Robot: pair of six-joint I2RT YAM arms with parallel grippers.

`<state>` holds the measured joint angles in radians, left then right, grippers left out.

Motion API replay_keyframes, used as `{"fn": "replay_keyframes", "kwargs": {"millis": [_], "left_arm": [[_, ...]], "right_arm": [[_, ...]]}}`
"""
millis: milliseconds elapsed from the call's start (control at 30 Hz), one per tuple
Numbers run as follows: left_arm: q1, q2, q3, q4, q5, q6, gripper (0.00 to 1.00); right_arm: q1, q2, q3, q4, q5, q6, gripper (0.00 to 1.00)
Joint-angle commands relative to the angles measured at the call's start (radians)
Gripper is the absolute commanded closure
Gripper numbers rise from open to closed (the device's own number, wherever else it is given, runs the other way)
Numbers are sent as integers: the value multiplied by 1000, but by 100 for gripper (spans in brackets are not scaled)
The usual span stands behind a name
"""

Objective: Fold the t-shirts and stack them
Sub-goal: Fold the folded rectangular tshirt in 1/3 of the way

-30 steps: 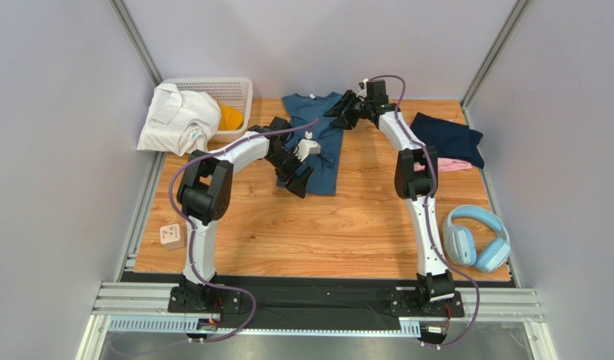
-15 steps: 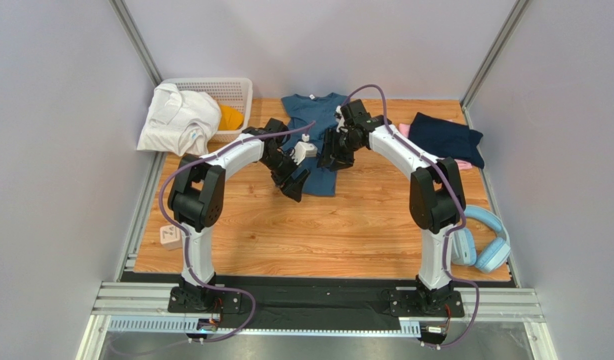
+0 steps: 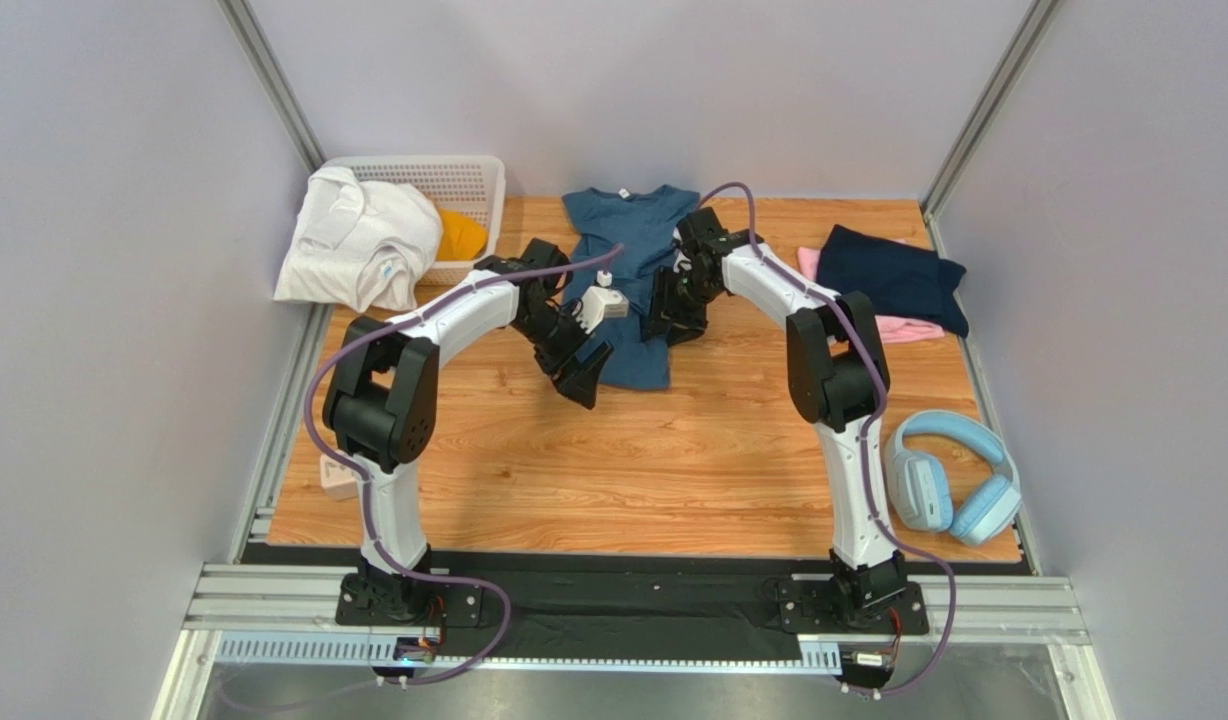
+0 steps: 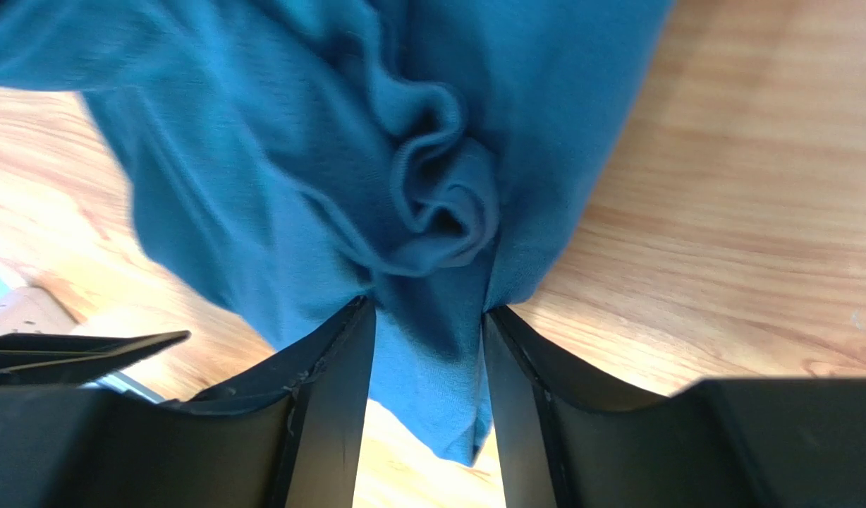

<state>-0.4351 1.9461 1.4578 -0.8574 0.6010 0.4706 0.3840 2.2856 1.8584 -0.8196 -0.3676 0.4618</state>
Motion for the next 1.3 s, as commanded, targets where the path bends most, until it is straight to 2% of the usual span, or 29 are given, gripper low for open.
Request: {"fn": "replay_keyframes", "kwargs": {"millis": [0, 233, 433, 767, 1033, 1267], "left_arm": [[4, -9, 79, -3, 28, 10, 0], [2, 20, 124, -9, 63, -10, 0], [-1, 59, 162, -3, 92, -35, 0], [-19, 139, 200, 14, 94, -64, 0], [-19, 122, 176, 12, 80, -46, 0], [-19, 102, 156, 8, 75, -30, 0]], "right_arm": [[6, 17, 94, -1, -5, -6, 53], [6, -37, 88, -44, 36, -32, 53], [6, -43, 139, -145, 189, -60, 54], [13, 11, 185, -59, -19, 21, 54], [9, 140, 274, -36, -67, 72, 55], [-22, 206, 361, -33, -34, 81, 57]]}}
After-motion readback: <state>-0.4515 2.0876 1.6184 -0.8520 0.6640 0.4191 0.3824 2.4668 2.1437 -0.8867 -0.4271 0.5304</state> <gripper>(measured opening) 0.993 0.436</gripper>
